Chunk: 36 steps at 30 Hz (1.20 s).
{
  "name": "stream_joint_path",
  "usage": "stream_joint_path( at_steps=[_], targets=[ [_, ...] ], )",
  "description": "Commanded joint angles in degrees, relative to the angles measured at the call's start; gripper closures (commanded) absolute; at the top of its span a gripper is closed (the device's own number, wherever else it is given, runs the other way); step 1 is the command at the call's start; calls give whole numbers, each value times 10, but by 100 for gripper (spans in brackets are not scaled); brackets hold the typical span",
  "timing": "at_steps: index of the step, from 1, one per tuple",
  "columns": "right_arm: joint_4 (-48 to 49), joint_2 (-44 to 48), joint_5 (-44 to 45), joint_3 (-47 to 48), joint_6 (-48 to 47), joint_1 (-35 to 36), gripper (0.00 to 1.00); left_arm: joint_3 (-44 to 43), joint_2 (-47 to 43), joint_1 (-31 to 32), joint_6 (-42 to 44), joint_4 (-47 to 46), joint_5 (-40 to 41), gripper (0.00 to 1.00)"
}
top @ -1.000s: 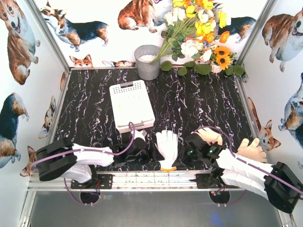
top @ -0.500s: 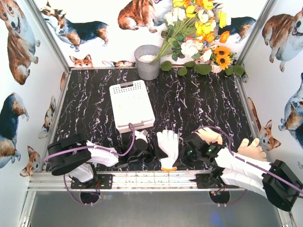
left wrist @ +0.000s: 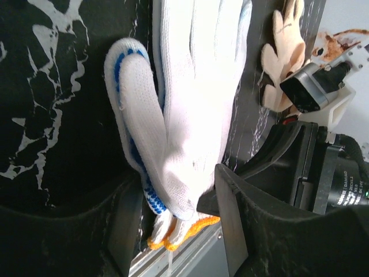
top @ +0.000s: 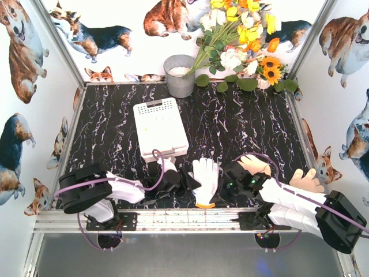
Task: Put the gloves into the storage basket
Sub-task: Pick up the glove from the center of the board.
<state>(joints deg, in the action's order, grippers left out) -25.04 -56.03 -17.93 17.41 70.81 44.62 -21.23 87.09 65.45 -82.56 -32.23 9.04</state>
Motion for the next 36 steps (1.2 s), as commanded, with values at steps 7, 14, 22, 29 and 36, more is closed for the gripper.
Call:
stream_joint_path(
  at_steps=[7,14,22,29,36],
  targets=[
    [27,-30,8,33,-17,3,85,14,30,-2,28,15,64,55],
    [39,-50,8,37,-20,3,85,5,45,-2,62,-34,40,60],
    [71,-62,3,45,-19,3,95,-15,40,-3,80,-6,35,87],
    [9,-2,22,91,-31,2,100,-106,-21,-4,151,167,43,100],
    [-62,82,59,163,-41,-11,100,-153,-109,-36,166,251,30,100]
  ],
)
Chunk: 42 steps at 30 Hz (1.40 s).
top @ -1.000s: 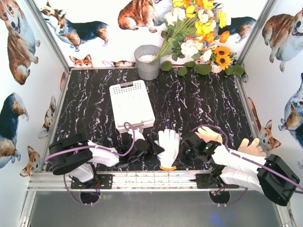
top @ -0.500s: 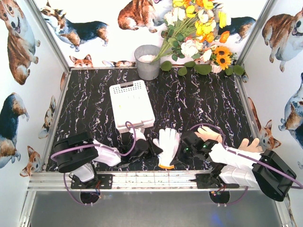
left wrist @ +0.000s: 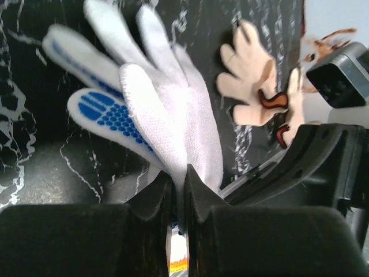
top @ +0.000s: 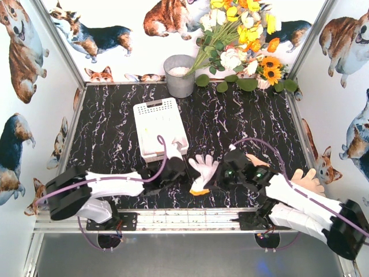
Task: Put the gloves into the storage basket
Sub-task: Pick up the glove from the center of the board, then place the glove in the bin.
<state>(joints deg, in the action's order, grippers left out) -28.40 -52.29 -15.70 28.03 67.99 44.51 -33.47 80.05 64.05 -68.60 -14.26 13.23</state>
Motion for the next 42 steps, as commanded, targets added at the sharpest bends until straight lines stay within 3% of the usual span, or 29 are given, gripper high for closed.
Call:
stream_joint_path(
  at_steps=[1,9,14,22,32,42],
  targets=[
    [-37,51,37,72,-17,-16,100,-43,-48,-30,35,86,-21,100],
    [-78,2,6,245,-93,-66,100,-166,-124,-129,103,206,-85,100],
    [-65,-88,-21,360,-142,-85,100,-236,-143,-203,153,276,-105,100],
    [-38,-282,-71,521,-211,-92,100,-289,-128,-316,219,314,-144,100],
    [-8,-476,-92,660,-236,-93,100,-314,-39,-464,265,270,-236,100],
    [-6,-595,-74,762,-248,-108,100,-417,115,-512,341,244,-300,100]
  ],
)
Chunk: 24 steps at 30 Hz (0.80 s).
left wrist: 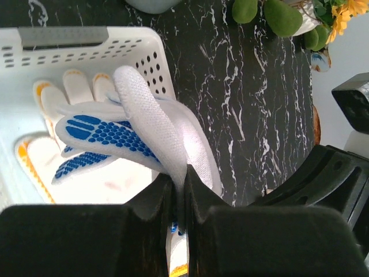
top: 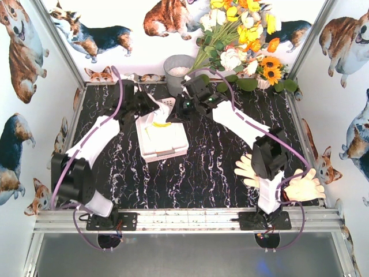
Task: Put the gloves into the storage basket
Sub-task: Place the glove in the bin.
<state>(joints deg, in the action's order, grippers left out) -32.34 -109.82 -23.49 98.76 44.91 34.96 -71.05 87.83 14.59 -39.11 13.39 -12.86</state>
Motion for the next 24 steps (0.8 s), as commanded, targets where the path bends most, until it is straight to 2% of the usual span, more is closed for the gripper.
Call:
stream_joint_path(
  at_steps=[1,5,10,17,24],
  targets=[
    [32,-28,5,63,-17,-17,100,-50,51,-21,51,-37,-45,100],
    [27,-51,11,82,-31,-26,100,-60,101,-31,77,-86,-88,100],
    [18,-75,-7,77,-43,-26,100,-45,130,-32,105,-97,-89,100],
    [-14,-81,-35,47,-64,-16,100,13,128,-32,111,-103,-89,100],
    [-39,-81,-45,26,-76,5,100,57,106,-32,118,-65,-63,100]
  ],
)
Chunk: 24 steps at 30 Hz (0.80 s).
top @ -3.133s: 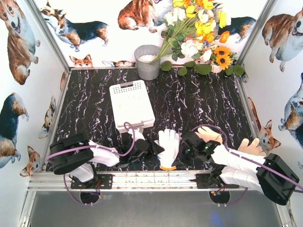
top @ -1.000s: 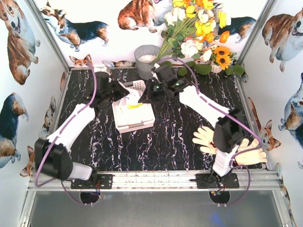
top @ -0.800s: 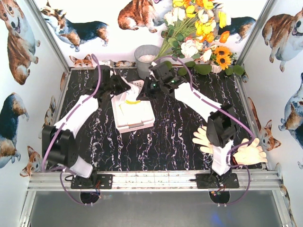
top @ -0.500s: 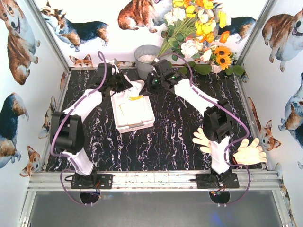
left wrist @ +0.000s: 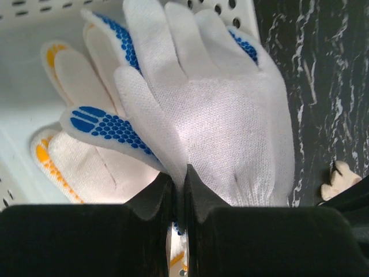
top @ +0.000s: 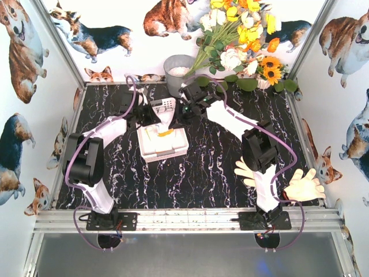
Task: Put the gloves into the storage basket
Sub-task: Place the glove in the bin.
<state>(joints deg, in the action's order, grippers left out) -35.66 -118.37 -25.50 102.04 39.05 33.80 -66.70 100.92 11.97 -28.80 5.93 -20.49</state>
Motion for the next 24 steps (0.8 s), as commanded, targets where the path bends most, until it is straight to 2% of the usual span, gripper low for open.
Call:
stream_joint_path(
  at_steps=[1,9,16,18,20,21,24],
  targets=[
    [-6,4,-26,-11,-18,18,100,19,-27,-5,17,15,18,100],
    [-18,-3,-15,-29,-25,32,100,65,-56,-5,28,34,67,100],
    [-59,-19,5,-17,-49,44,100,78,-51,-4,46,48,72,100],
    [-68,-23,12,-14,-56,47,100,81,-52,-5,50,49,73,94],
    [-74,-26,17,-14,-60,50,100,78,-50,-5,53,52,67,76],
    [-75,-27,17,-14,-61,51,100,72,-49,-5,57,56,64,71],
    [-78,-32,15,-14,-61,52,100,51,-53,-5,69,72,58,62]
  ],
)
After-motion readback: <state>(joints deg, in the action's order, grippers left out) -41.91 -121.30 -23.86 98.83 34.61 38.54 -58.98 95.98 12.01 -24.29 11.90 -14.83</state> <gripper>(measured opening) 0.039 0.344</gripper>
